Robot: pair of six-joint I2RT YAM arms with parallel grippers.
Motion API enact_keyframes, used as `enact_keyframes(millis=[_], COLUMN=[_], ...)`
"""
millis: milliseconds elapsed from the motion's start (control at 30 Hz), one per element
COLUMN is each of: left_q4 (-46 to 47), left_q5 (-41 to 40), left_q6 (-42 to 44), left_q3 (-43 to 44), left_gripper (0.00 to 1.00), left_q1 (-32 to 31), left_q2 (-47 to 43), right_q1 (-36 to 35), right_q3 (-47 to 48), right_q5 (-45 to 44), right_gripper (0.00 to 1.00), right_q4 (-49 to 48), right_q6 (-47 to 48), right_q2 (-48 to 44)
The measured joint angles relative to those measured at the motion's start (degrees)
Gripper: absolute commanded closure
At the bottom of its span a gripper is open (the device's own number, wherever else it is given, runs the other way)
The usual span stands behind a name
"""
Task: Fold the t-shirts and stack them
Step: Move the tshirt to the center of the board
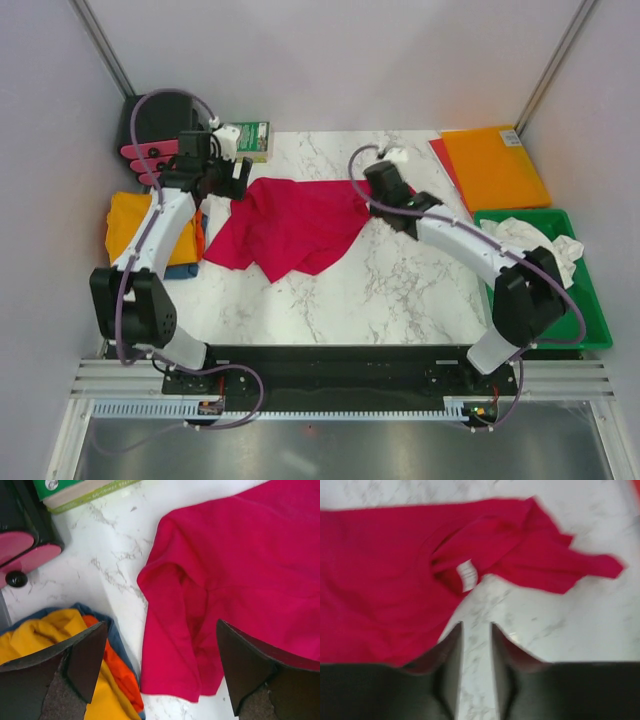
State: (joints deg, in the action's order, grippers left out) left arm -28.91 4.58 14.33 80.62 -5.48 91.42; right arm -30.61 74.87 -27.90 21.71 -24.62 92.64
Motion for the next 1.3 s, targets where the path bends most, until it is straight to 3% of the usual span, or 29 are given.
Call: enact_keyframes(millis=[33,100,300,467,867,1233,1300], left_q4=[-0.02,-0.11,-0.59,-1.40,-2.32,-2.32,-2.27], left_q5=[-0.02,0.00,1.38,2.73,4.68,5.07,5.09], left_q6=[0.00,0.00,0.02,0.04,0.02,0.02,0.02], left_q3=[-1.88,-5.51,-14.91,-20.22,-26.91,-28.52,-28.61], left_gripper=[0.05,0.05,0.05,0.06,0.06,0.07,0.07], left_q1=[0.26,0.72,4.11,8.63,10.49,10.91,10.91], left_q2=[-1.97,-6.21,-18.18,-22.29,-25.94,-26.08,-26.08], right_q1=[-2.23,-8.17,-23.71,-31.32,-33.94,-34.05,-34.05], right_q3=[-1.62,-5.11,-5.49,0.09,17.64,18.69,18.25], right_q5=[1.18,3.08,6.45,8.59,10.49,10.58,10.56], right_gripper=[0.88,0.87,0.59,0.50,0.44,0.50,0.54], right_q4=[-0.31,-1.11,-3.37,-4.09,-4.28,-3.26,-2.82], right_q6=[0.37,-0.79,-3.30,-4.15,-4.07,-4.68,-5.14], right_q2=[-0.02,0.13,6.40,16.46,29.24,33.22,33.59])
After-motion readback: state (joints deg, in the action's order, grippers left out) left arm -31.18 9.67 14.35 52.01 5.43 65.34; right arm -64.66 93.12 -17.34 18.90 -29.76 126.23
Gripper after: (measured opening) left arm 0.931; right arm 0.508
